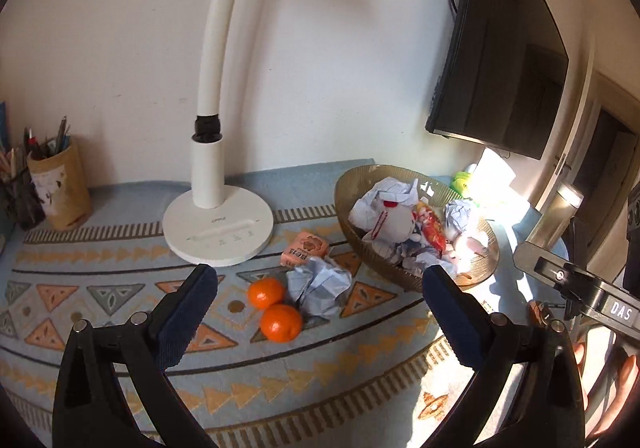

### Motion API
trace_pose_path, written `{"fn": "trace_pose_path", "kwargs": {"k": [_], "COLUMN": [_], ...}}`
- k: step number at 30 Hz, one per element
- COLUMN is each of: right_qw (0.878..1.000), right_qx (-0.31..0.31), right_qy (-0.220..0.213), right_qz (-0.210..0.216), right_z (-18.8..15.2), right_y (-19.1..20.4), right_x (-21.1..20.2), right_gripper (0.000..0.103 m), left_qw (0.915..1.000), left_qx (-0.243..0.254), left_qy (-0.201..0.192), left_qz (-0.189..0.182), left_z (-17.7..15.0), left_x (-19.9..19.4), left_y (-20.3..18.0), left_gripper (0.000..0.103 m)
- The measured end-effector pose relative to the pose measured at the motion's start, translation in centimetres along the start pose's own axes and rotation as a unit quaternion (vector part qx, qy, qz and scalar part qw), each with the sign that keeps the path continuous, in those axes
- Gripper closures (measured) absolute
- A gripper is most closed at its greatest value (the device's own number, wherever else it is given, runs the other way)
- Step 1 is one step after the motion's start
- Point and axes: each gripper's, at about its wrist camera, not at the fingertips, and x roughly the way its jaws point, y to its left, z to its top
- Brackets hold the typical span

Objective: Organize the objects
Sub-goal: 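Move both grippers toward the oranges and grey cloth beside the lamp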

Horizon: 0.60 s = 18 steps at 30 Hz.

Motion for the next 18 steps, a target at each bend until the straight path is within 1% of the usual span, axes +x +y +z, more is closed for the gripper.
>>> {"fn": "trace_pose_path", "kwargs": {"k": [1, 2, 3, 4, 5, 7, 8, 11, 12, 14, 16, 18], "right_qw": [1.000, 1.000, 0.999, 0.998, 0.997, 0.996, 0.995, 0.994, 0.993, 0.993, 0.992, 0.990], "right_qx": [-0.012, -0.024, -0.036, -0.045, -0.050, -0.051, -0.048, -0.038, -0.032, -0.021, -0.011, -0.010], "right_qy": [0.007, 0.015, 0.027, 0.042, 0.055, 0.071, 0.078, 0.096, 0.105, 0.111, 0.114, 0.129], "right_qz": [0.005, 0.003, -0.005, -0.013, -0.017, -0.024, -0.027, -0.037, -0.042, -0.044, -0.047, -0.047], "right_z": [-1.4, -2.6, -3.9, -5.0, -5.9, -7.4, -7.9, -9.1, -9.4, -9.3, -9.3, -9.4], "right_y": [0.8, 1.5, 2.2, 2.6, 2.9, 3.0, 2.9, 2.2, 1.9, 1.5, 1.2, 1.2], "right_x": [0.2, 0.6, 1.3, 2.1, 2.9, 4.2, 4.8, 6.3, 6.7, 7.1, 7.4, 8.0], "right_gripper": [0.010, 0.010, 0.010, 0.010, 0.010, 0.010, 0.010, 0.010, 0.010, 0.010, 0.010, 0.010], "left_qw": [0.9997, 0.9985, 0.9956, 0.9924, 0.9910, 0.9891, 0.9885, 0.9893, 0.9894, 0.9873, 0.9888, 0.9896], "left_qx": [-0.009, -0.011, -0.005, 0.002, 0.004, 0.003, 0.004, -0.005, -0.013, -0.022, -0.027, -0.030], "left_qy": [0.000, 0.003, 0.012, 0.022, 0.031, 0.041, 0.040, 0.037, 0.042, 0.070, 0.060, 0.060], "left_qz": [0.022, 0.053, 0.093, 0.121, 0.131, 0.141, 0.146, 0.141, 0.139, 0.141, 0.134, 0.127], "left_z": [-1.1, -2.2, -3.1, -3.9, -4.7, -5.8, -6.3, -7.5, -7.9, -8.0, -8.0, -8.1], "left_x": [-0.5, -0.7, -0.6, -0.3, 0.0, 0.3, 0.2, 0.5, 0.9, 1.7, 1.5, 1.4], "left_y": [1.1, 2.1, 2.8, 3.6, 4.2, 5.2, 5.5, 6.2, 6.5, 6.9, 7.0, 7.1], "left_gripper": [0.001, 0.001, 0.001, 0.001, 0.001, 0.001, 0.001, 0.001, 0.001, 0.001, 0.001, 0.001]}}
